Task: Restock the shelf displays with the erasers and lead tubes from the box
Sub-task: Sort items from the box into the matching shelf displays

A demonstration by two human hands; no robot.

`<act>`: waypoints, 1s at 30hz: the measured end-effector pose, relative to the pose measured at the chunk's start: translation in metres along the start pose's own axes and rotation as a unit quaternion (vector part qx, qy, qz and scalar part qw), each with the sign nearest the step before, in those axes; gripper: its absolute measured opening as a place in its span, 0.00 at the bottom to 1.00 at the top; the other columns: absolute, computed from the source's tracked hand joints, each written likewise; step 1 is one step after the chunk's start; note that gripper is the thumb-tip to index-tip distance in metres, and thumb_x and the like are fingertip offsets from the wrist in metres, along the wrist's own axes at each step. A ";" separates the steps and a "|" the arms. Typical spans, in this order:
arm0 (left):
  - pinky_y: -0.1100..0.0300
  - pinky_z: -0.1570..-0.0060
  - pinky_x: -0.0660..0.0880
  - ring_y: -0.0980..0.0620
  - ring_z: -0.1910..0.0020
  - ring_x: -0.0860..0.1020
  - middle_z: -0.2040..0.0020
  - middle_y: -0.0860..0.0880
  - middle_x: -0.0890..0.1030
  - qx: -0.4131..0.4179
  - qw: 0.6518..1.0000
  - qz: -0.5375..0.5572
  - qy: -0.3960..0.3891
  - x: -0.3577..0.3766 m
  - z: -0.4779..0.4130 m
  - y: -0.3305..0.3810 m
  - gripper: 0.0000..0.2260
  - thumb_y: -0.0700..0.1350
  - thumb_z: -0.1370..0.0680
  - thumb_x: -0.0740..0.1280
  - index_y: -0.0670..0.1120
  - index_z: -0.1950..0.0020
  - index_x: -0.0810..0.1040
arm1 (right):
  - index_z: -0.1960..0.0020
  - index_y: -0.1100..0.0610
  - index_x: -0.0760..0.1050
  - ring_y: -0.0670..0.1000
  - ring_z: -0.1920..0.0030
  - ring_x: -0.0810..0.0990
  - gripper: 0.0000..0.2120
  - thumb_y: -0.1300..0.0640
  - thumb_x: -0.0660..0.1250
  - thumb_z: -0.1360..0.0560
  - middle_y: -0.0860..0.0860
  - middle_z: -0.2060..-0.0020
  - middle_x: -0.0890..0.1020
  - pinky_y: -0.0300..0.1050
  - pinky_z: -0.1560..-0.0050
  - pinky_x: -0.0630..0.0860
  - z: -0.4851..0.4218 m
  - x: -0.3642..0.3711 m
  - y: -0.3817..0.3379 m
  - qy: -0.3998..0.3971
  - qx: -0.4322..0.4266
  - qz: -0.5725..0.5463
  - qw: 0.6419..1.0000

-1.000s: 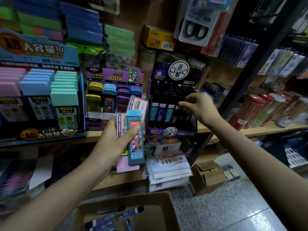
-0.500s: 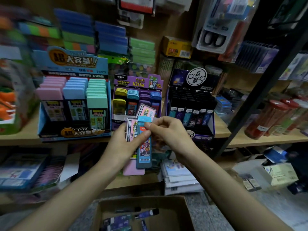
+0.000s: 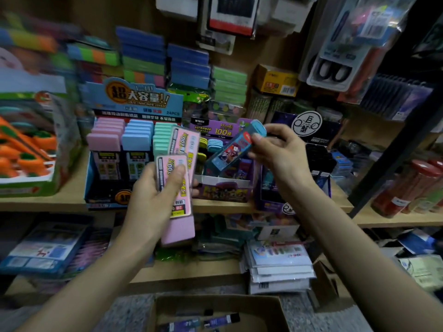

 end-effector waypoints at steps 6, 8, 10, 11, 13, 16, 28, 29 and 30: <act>0.65 0.66 0.78 0.54 0.61 0.84 0.58 0.51 0.85 0.013 0.999 0.015 0.033 -0.013 -0.010 0.009 0.08 0.48 0.22 0.62 0.51 0.44 0.75 | 0.52 0.54 0.74 0.43 0.62 0.78 0.07 0.62 0.71 0.27 0.48 0.63 0.78 0.42 0.60 0.79 -0.032 0.023 0.006 -0.043 -0.116 0.235 0.964; 0.65 0.66 0.78 0.53 0.61 0.84 0.58 0.51 0.85 0.015 0.999 0.020 0.035 -0.013 -0.010 0.009 0.07 0.48 0.22 0.63 0.52 0.45 0.75 | 0.52 0.53 0.74 0.43 0.62 0.77 0.08 0.60 0.71 0.28 0.46 0.63 0.78 0.36 0.60 0.76 -0.036 0.027 0.013 -0.059 -0.138 0.280 0.948; 0.65 0.67 0.78 0.53 0.61 0.84 0.58 0.51 0.85 0.016 0.999 0.020 0.038 -0.014 -0.011 0.010 0.07 0.49 0.23 0.63 0.53 0.45 0.75 | 0.52 0.52 0.74 0.44 0.59 0.78 0.08 0.59 0.71 0.28 0.46 0.62 0.80 0.34 0.59 0.73 -0.037 0.031 0.021 -0.076 -0.149 0.320 0.932; 0.65 0.67 0.78 0.53 0.61 0.84 0.58 0.51 0.85 0.016 0.999 0.019 0.039 -0.015 -0.011 0.010 0.07 0.49 0.23 0.63 0.53 0.45 0.75 | 0.52 0.53 0.74 0.46 0.56 0.79 0.08 0.58 0.71 0.28 0.47 0.60 0.80 0.37 0.57 0.73 -0.037 0.032 0.025 -0.082 -0.155 0.345 0.922; 0.65 0.67 0.78 0.53 0.60 0.84 0.57 0.50 0.85 0.015 0.999 0.022 0.040 -0.016 -0.012 0.010 0.08 0.49 0.23 0.63 0.52 0.45 0.75 | 0.50 0.55 0.76 0.52 0.50 0.76 0.09 0.56 0.72 0.28 0.51 0.55 0.80 0.43 0.52 0.71 -0.037 0.036 0.031 -0.088 -0.192 0.421 0.882; 0.64 0.67 0.78 0.53 0.61 0.84 0.57 0.50 0.85 0.014 0.999 0.024 0.044 -0.018 -0.011 0.010 0.08 0.50 0.24 0.64 0.53 0.46 0.75 | 0.48 0.58 0.75 0.55 0.47 0.70 0.14 0.52 0.72 0.29 0.54 0.51 0.76 0.47 0.49 0.66 -0.034 0.045 0.039 -0.095 -0.236 0.520 0.815; 0.63 0.68 0.78 0.50 0.65 0.84 0.59 0.46 0.85 -0.055 0.997 -0.012 -0.058 -0.019 -0.007 0.008 0.11 0.47 0.25 0.65 0.47 0.44 0.75 | 0.37 0.54 0.69 0.44 0.46 0.75 0.20 0.47 0.67 0.25 0.49 0.45 0.75 0.38 0.47 0.73 0.003 0.070 0.004 -0.133 -0.155 0.276 0.939; 0.63 0.68 0.78 0.49 0.65 0.84 0.59 0.45 0.85 -0.064 0.994 -0.019 -0.089 -0.018 -0.006 0.008 0.12 0.47 0.26 0.65 0.46 0.44 0.75 | 0.37 0.52 0.69 0.40 0.52 0.78 0.21 0.47 0.69 0.26 0.48 0.47 0.76 0.34 0.54 0.75 0.005 0.076 0.000 -0.175 -0.092 0.220 0.955; 0.63 0.69 0.78 0.49 0.66 0.84 0.60 0.44 0.85 -0.075 0.989 -0.030 -0.121 -0.017 -0.005 0.008 0.14 0.48 0.28 0.66 0.45 0.44 0.75 | 0.38 0.51 0.69 0.39 0.58 0.79 0.21 0.48 0.70 0.28 0.49 0.50 0.78 0.33 0.60 0.75 0.009 0.082 -0.001 -0.223 -0.035 0.203 0.953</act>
Point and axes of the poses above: each hand's wrist, its own z-axis away from the middle knuckle, its own x-axis out of the palm, y = z × x, the point moved 4 cm from there along -z, towards the middle knuckle
